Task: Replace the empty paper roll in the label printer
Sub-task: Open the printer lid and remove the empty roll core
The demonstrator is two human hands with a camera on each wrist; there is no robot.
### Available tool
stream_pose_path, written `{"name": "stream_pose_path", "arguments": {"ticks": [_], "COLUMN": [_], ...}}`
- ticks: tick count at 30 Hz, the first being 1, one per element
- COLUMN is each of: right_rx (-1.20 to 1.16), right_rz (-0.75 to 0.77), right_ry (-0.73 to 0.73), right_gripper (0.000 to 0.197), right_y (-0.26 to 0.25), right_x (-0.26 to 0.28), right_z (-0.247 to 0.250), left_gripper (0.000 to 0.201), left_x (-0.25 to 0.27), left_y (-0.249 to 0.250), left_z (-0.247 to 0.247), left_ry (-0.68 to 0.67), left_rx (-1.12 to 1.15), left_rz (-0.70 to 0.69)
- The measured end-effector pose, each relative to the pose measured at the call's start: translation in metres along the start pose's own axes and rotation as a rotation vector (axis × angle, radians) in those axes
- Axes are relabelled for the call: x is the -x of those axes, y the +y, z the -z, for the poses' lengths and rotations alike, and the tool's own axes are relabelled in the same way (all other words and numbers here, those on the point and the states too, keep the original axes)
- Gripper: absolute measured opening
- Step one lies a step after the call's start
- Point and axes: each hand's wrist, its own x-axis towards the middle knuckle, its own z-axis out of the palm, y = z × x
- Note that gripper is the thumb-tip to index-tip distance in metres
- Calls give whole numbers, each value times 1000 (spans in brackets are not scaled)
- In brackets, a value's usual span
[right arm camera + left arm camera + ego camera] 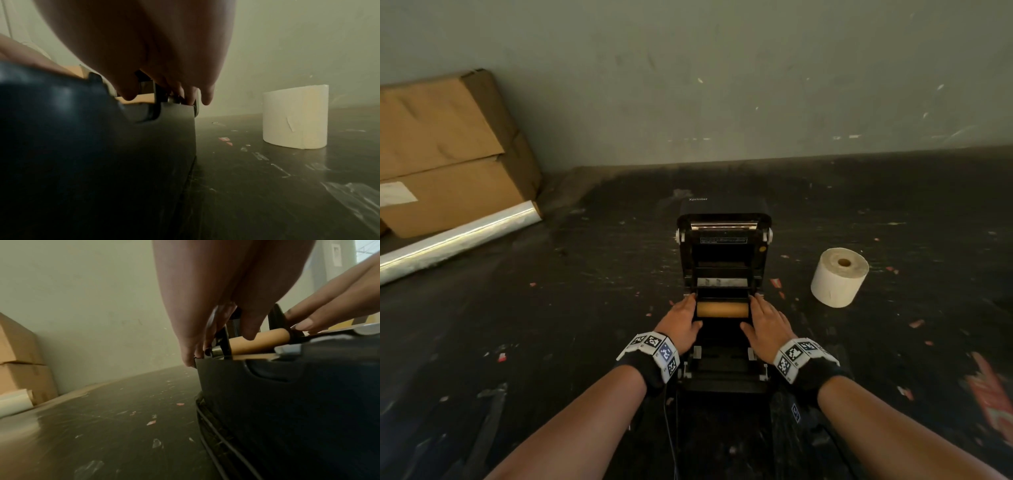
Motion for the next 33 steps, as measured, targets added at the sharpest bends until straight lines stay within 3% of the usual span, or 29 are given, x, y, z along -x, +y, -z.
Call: {"name": "stream_pose_path", "arguments": {"ticks": [8,11,16,23,28,33], "right_rx": [-197,-335,-363,-437,-545,-671], "right_rz": [18,61,50,-78,-238,-292], "right_ry": [60,124,213,333,369,396], "right_gripper": [60,60,57,42,44,45], "right_y": [-8,-13,-8,35,77,118], "right_x": [2,8,26,79,117,128], "right_z": [14,34,70,97,95,88], "left_gripper": [60,52,45,45,38,39], "left_x": [4,8,12,11,7,-2], "left_y": [15,28,58,103,144,171], "left_z": [11,25,41,16,-24,-52], "left_ry": [118,204,246,142,42,-52], "left_rx": [111,164,194,274,296,269], "left_rz": [-28,-96,-194,-317,-369,-376]}}
